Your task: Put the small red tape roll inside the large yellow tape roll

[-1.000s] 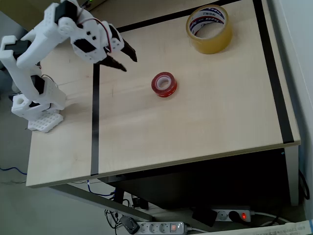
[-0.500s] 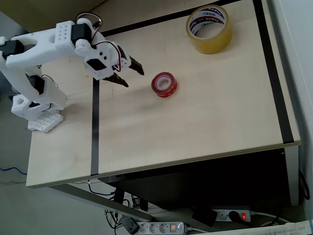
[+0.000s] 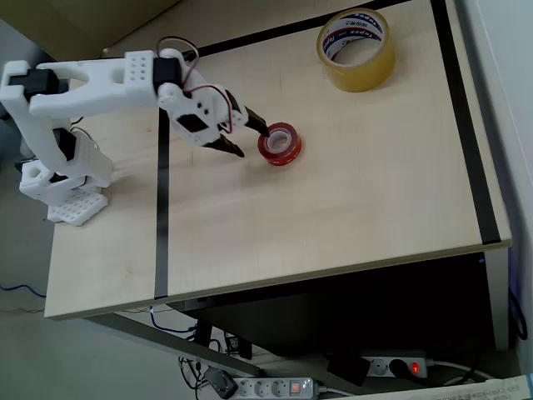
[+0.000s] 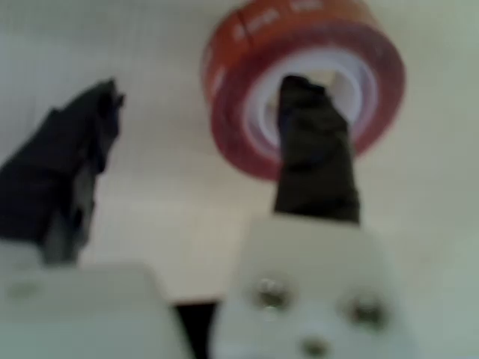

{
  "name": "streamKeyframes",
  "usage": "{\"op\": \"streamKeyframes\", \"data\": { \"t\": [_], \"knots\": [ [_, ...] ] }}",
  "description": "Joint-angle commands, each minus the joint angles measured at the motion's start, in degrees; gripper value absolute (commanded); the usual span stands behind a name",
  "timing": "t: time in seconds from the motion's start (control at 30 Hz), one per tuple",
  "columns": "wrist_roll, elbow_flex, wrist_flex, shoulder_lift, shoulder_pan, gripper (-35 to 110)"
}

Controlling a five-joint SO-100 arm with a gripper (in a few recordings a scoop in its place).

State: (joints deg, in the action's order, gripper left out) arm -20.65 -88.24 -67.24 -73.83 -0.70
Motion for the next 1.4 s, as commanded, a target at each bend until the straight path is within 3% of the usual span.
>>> {"op": "streamKeyframes", "data": {
  "t": [0.0,0.37,0.67,1.37],
  "knots": [
    [-1.23,3.78,1.58,0.44,-1.05,22],
    [-1.23,8.09,1.76,4.92,-0.44,22],
    [-1.14,12.48,-8.00,-4.22,-0.09,22],
    [-1.93,9.67,-1.49,4.66,4.13,22]
  ]
}}
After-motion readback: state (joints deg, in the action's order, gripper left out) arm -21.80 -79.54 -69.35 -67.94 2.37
